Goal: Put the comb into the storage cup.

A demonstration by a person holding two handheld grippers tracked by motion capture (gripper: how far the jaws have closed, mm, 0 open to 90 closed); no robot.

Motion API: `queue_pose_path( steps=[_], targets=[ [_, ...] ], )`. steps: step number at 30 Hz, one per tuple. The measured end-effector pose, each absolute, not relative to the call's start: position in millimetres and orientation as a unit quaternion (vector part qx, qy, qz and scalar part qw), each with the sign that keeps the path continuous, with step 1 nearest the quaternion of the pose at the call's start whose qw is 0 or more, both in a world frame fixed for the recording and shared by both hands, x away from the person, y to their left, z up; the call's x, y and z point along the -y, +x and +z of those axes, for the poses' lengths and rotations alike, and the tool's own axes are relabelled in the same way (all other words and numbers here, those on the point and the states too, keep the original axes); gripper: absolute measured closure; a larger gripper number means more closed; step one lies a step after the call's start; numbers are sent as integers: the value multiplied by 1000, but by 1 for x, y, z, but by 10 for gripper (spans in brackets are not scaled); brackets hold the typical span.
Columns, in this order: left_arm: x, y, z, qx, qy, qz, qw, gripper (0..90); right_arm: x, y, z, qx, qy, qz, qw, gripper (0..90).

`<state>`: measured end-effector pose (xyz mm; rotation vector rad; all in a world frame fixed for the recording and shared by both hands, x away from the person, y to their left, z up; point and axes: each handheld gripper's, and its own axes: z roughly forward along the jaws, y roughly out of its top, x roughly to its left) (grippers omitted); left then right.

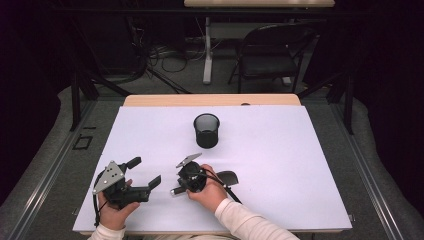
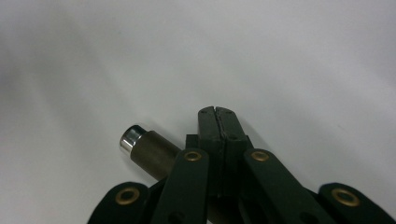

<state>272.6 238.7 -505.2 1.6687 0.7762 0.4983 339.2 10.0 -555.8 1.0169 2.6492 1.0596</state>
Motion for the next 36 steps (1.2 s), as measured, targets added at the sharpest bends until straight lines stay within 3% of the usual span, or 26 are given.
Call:
queue_pose_path(
  steps=[36],
  targets=[
    [-234, 273, -507, -330, 722, 208, 572, 50, 28, 290, -554, -885, 311, 346, 24, 900]
  ],
)
